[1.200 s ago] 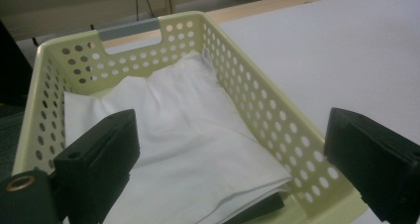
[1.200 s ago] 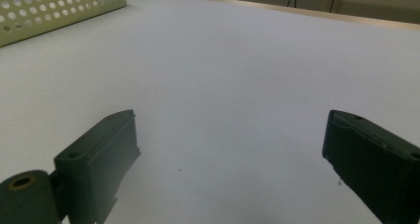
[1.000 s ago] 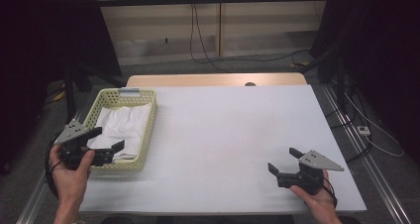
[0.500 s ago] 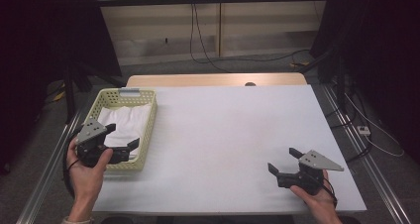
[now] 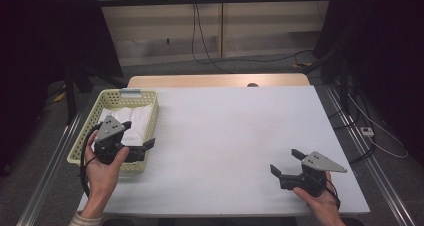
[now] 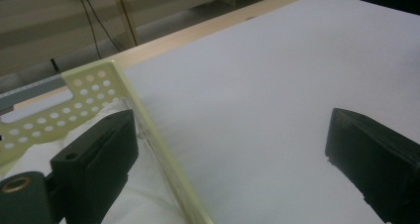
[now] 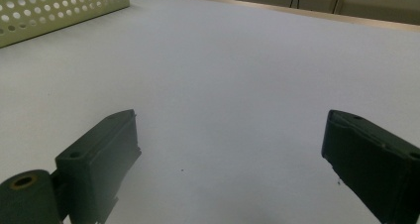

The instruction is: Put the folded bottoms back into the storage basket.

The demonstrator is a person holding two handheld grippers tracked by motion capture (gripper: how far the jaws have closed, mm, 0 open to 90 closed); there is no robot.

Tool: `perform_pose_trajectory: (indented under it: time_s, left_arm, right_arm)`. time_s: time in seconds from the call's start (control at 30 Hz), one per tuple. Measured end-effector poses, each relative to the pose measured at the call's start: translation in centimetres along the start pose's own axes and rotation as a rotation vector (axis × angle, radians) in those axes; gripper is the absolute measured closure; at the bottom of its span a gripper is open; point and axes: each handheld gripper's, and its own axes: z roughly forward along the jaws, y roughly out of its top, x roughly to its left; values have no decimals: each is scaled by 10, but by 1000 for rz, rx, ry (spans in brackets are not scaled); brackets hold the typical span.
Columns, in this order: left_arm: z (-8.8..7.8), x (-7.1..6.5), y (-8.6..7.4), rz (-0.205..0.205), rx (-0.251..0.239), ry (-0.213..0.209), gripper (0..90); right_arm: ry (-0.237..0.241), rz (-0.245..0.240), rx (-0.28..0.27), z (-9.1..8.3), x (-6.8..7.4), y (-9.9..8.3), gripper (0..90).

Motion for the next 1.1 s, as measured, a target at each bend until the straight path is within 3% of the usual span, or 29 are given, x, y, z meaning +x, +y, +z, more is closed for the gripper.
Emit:
perform_pose_trajectory:
  time_s: [0.33, 0.43, 0.67, 0.9, 1.1]
  left_arm:
    - [22, -11, 6, 10, 12, -29, 54]
    - [30, -14, 9, 8, 16, -60, 49]
    - [48, -30, 12, 49, 54, -90, 50]
    - [64, -48, 9, 89, 75, -121, 51]
    - [76, -58, 3, 82, 81, -148, 51]
  right_arm:
    - [3, -1, 1, 0, 0, 0, 71]
    - [4, -2, 1, 0, 0, 0, 72]
    - [4, 0, 1, 0, 0, 0, 72]
    - [8, 1, 1, 0, 0, 0, 72]
    - [8, -1, 1, 0, 0, 0, 72]
